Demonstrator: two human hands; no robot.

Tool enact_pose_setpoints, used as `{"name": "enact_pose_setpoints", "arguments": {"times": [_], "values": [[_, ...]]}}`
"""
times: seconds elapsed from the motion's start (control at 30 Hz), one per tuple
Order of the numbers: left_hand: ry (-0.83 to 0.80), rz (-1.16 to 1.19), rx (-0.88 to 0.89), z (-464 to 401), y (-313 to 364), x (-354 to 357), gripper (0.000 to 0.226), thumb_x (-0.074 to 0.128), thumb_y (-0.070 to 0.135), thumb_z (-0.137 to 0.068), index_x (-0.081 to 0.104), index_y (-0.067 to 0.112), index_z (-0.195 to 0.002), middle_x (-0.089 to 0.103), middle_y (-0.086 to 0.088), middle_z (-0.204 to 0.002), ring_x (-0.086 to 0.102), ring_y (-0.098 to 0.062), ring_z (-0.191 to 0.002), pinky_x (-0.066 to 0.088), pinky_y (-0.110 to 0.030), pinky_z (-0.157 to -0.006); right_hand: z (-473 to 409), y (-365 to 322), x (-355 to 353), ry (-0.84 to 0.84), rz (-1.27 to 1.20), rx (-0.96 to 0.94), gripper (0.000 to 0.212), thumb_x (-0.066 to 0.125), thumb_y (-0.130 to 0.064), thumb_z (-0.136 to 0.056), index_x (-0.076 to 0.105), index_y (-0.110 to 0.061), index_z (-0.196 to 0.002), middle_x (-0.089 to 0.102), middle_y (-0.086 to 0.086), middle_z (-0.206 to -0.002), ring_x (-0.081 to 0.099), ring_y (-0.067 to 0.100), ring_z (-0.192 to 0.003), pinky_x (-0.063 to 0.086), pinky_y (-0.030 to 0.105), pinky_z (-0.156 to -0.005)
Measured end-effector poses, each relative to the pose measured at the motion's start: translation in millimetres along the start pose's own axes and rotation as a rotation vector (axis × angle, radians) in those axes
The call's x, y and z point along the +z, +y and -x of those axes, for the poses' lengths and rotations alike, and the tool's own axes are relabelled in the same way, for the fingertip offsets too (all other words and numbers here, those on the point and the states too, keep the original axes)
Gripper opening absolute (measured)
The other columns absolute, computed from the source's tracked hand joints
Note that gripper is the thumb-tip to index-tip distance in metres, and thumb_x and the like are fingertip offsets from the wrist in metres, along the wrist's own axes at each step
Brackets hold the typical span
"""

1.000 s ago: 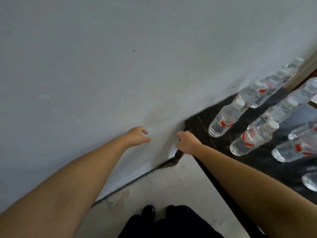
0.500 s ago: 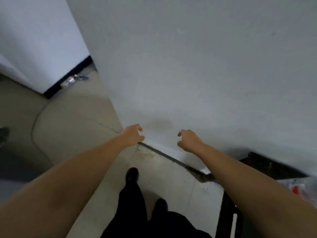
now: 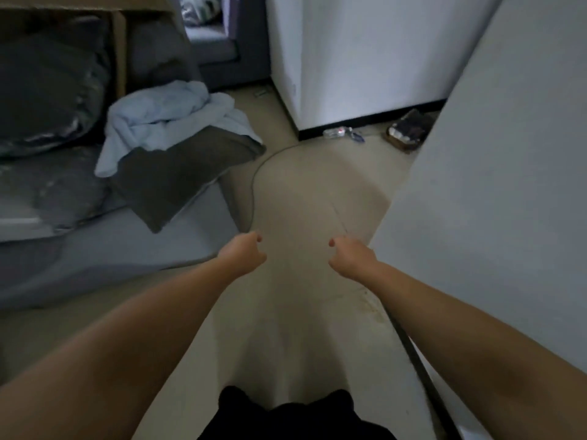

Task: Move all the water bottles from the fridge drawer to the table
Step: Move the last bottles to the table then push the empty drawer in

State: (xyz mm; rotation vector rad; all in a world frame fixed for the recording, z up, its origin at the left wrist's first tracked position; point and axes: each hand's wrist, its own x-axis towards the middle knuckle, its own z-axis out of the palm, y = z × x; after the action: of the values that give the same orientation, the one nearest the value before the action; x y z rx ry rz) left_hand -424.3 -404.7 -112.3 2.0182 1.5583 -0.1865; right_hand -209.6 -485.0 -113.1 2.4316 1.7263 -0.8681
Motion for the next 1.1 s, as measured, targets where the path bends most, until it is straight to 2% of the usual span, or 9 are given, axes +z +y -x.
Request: {"name": "enact_pose_setpoints", "arguments": {"times": [0.13, 0.33, 0.47, 0.57, 0.7, 0.83, 0.97, 1.1], "values": [[0.074, 0.040, -0.097, 23, -90, -39, 0.046, 0.057, 0.022, -0.090, 0.046, 0.006, -0.132, 0.054, -0.017, -0.130, 0.054, -0.033, -0.116, 0.045, -0.036, -0.095, -18, -92, 20, -0.016, 0.082, -0.124, 0.043, 0.051, -0.020, -0.090, 0.049, -0.009, -0.132, 0.048, 0.016, -0.136, 0.048, 0.035, -0.124, 0.044, 0.041, -0.101], [0.234, 0.128, -0.273, 67, -225, -94, 0.048, 0.057, 0.026, -0.091, 0.044, 0.012, -0.135, 0.049, -0.015, -0.135, 0.052, -0.032, -0.120, 0.045, -0.038, -0.098, -31, -240, 47, 0.011, 0.208, -0.324, 0.037, 0.049, -0.020, -0.092, 0.051, -0.010, -0.127, 0.051, 0.016, -0.131, 0.051, 0.035, -0.119, 0.046, 0.043, -0.098], [0.329, 0.198, -0.425, 115, -309, -107, 0.042, 0.056, 0.024, -0.089, 0.049, 0.009, -0.128, 0.055, -0.016, -0.129, 0.055, -0.032, -0.115, 0.046, -0.037, -0.091, -24, -348, 74, -0.047, 0.294, -0.539, 0.036, 0.050, -0.023, -0.094, 0.048, -0.012, -0.129, 0.048, 0.014, -0.131, 0.048, 0.035, -0.121, 0.043, 0.042, -0.098], [0.369, 0.274, -0.533, 149, -352, -102, 0.041, 0.059, 0.021, -0.087, 0.051, 0.005, -0.124, 0.057, -0.018, -0.126, 0.055, -0.034, -0.115, 0.047, -0.038, -0.092, -15, -411, 100, -0.087, 0.355, -0.697, 0.035, 0.048, -0.023, -0.095, 0.051, -0.011, -0.127, 0.049, 0.015, -0.132, 0.050, 0.036, -0.119, 0.044, 0.040, -0.094], [0.422, 0.393, -0.720, 202, -400, -89, 0.048, 0.061, 0.021, -0.088, 0.048, 0.006, -0.131, 0.054, -0.017, -0.131, 0.052, -0.032, -0.119, 0.043, -0.035, -0.097, 0, -489, 139, -0.196, 0.489, -0.873, 0.036, 0.048, -0.022, -0.096, 0.049, -0.011, -0.131, 0.049, 0.013, -0.135, 0.051, 0.033, -0.120, 0.044, 0.038, -0.097], [0.509, 0.493, -0.893, 255, -448, -85, 0.047, 0.058, 0.025, -0.089, 0.048, 0.009, -0.132, 0.053, -0.013, -0.132, 0.053, -0.029, -0.119, 0.044, -0.034, -0.094, 11, -561, 178, -0.256, 0.597, -1.074, 0.024, 0.046, -0.018, -0.091, 0.055, -0.012, -0.112, 0.057, 0.013, -0.118, 0.056, 0.034, -0.106, 0.049, 0.043, -0.091], [0.610, 0.570, -1.017, 287, -484, -84, 0.044, 0.058, 0.030, -0.087, 0.050, 0.015, -0.127, 0.058, -0.007, -0.125, 0.058, -0.025, -0.109, 0.051, -0.038, -0.091, 35, -624, 206, -0.273, 0.663, -1.242, 0.031, 0.047, -0.022, -0.095, 0.051, -0.012, -0.125, 0.051, 0.012, -0.124, 0.053, 0.034, -0.113, 0.047, 0.046, -0.095], [0.682, 0.623, -1.125, 300, -519, -96, 0.036, 0.058, 0.030, -0.088, 0.053, 0.016, -0.121, 0.060, -0.007, -0.119, 0.059, -0.023, -0.104, 0.052, -0.039, -0.088, 39, -697, 237, -0.331, 0.726, -1.377, 0.028, 0.046, -0.025, -0.097, 0.052, -0.012, -0.122, 0.052, 0.009, -0.122, 0.054, 0.030, -0.108, 0.048, 0.044, -0.093]]}}
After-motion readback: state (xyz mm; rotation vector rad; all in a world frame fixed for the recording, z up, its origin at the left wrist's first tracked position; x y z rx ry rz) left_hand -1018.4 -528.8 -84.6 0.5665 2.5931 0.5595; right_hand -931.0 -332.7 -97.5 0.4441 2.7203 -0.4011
